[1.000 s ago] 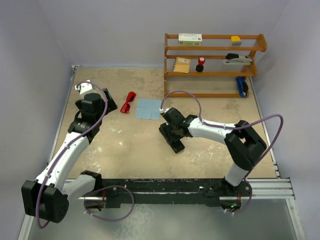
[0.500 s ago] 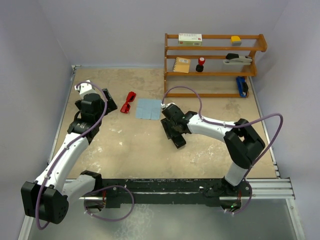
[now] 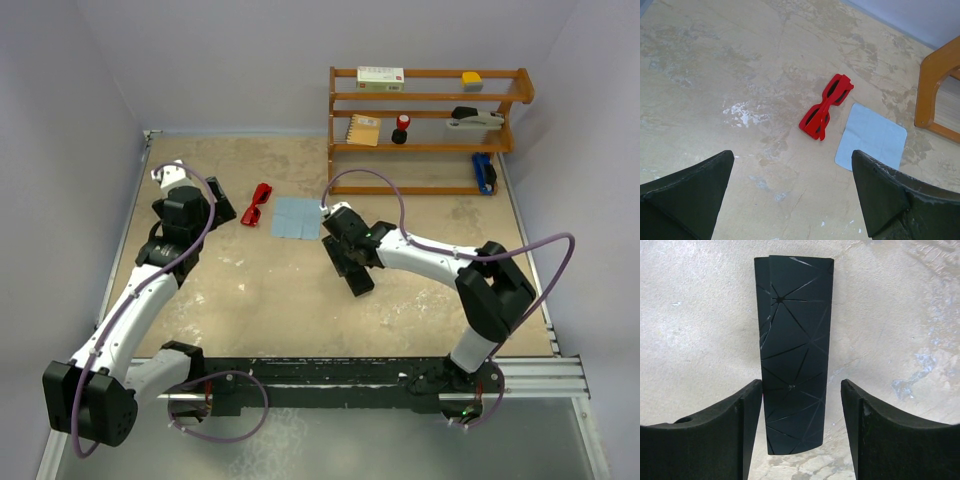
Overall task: Organize the sunglasses
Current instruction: Move the sunglasses case at the center of the board, then open the sunglasses case at the center of the board.
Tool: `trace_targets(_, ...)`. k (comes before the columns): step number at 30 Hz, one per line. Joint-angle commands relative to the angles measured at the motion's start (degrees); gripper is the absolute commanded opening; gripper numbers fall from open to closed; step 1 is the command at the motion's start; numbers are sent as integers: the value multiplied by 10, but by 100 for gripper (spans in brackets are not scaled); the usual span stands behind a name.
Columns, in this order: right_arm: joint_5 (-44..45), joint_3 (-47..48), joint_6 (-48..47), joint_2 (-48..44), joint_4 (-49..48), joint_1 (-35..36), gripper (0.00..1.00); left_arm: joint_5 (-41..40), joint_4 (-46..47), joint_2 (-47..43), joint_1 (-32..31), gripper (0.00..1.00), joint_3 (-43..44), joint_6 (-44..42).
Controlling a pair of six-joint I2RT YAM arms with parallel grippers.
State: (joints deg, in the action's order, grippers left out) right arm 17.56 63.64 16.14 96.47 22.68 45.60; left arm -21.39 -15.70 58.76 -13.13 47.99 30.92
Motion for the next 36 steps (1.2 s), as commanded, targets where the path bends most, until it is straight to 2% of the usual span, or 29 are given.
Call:
trace_targets(1,56,19,-30,1,17,20,65,3,29,3,5,99,2,5)
trace_targets(5,78,26,-34,11,24,32,65,3,32,6,5,99,0,5)
trace_targets(10,100,27,-27,7,32,34,58,3,32,6,5,99,0,5)
trace_targets(30,212,26,-8,-36,57,25,62,10,35,7,5,99,0,5)
trace_targets(36,212,32,-7,-18,66,-16,63,13,34,4,5,99,-1,7)
